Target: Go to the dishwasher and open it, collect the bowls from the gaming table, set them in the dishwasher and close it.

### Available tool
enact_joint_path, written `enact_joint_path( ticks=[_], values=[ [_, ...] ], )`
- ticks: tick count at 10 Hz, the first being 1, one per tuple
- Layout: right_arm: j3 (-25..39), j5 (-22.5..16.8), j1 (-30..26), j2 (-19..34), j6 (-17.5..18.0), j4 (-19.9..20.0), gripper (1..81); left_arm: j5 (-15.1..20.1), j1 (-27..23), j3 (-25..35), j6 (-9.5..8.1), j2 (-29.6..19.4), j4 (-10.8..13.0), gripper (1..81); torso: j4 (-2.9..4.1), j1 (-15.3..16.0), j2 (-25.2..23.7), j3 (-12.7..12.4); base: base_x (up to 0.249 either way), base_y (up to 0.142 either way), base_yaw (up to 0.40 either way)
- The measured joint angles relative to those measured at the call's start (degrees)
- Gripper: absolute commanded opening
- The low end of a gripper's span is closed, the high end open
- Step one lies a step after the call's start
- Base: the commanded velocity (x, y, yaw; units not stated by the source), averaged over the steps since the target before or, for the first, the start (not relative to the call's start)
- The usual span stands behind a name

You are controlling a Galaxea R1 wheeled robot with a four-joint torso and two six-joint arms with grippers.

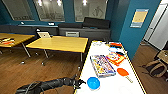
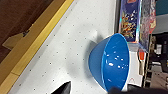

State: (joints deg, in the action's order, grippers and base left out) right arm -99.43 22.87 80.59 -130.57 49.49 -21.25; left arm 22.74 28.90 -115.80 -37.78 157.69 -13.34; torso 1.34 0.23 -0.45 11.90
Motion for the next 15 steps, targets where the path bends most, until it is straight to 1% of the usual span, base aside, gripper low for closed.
enact_joint_path(
  ticks=[2, 3, 4, 6, 8, 9, 11, 14, 15],
  values=[
    [0.0, 0.0, 0.0, 0.0, 0.0, 0.0, 1.0, 0.5, 0.0, -1.7, 0.0, 2.5, 0.9, 81.1, 0.0, 0.0, 0.0, 0.0, 0.0, 0.0, 0.0],
    [0.0, 0.0, 0.0, 0.0, 0.0, 0.0, 1.0, 0.9, 0.0, -2.9, -0.22, 3.5, 1.1, 81.1, 0.0, 0.0, 0.0, 0.0, 0.0, 0.0, 0.0],
    [0.0, 0.0, -0.2, -0.1, 0.0, 0.0, 1.0, 1.8, 0.0, -4.2, -1.06, 4.6, 1.3, 81.1, 0.0, 0.0, 0.0, 0.0, 0.0, 0.0, 0.0],
    [-0.1, 0.0, -0.2, -0.5, 0.0, 0.0, 1.0, 2.4, 0.1, -5.8, -1.28, 6.3, 1.5, 81.1, 0.0, 0.0, 0.0, 0.0, 0.0, 0.0, 0.0],
    [-0.2, 0.0, -0.1, -0.5, 0.0, 0.0, 1.0, 2.5, 0.3, -6.0, -1.3, 7.1, 1.6, 81.1, 0.0, 0.0, 0.0, 0.0, 0.0, 0.0, 0.0],
    [-0.2, 0.0, -0.2, -0.5, 0.0, 0.0, 1.0, 2.6, 0.3, -6.3, -1.3, 7.1, 1.6, 81.1, 0.0, 0.0, 0.0, 0.4, 0.0, 0.0, 0.0],
    [-0.2, -0.1, -0.3, -0.5, 0.0, -0.2, 1.0, 2.6, 0.7, -6.6, -1.3, 7.1, 1.7, 81.1, 0.0, 0.0, 0.0, 1.5, 0.0, 0.0, 0.0],
    [-0.2, 0.0, -0.4, -0.6, 0.0, -0.4, 1.0, 1.6, 0.6, -6.7, -1.44, 7.8, 1.8, 81.1, 0.0, 0.1, 0.0, 1.4, 0.0, 0.0, 0.0],
    [-0.3, 0.0, -0.5, -0.7, 0.0, -0.4, 1.0, 0.7, 0.6, -7.1, -1.46, 8.1, 1.8, 81.1, 0.0, 0.1, 0.0, 1.4, 0.0, 0.0, 0.0]
  ],
)
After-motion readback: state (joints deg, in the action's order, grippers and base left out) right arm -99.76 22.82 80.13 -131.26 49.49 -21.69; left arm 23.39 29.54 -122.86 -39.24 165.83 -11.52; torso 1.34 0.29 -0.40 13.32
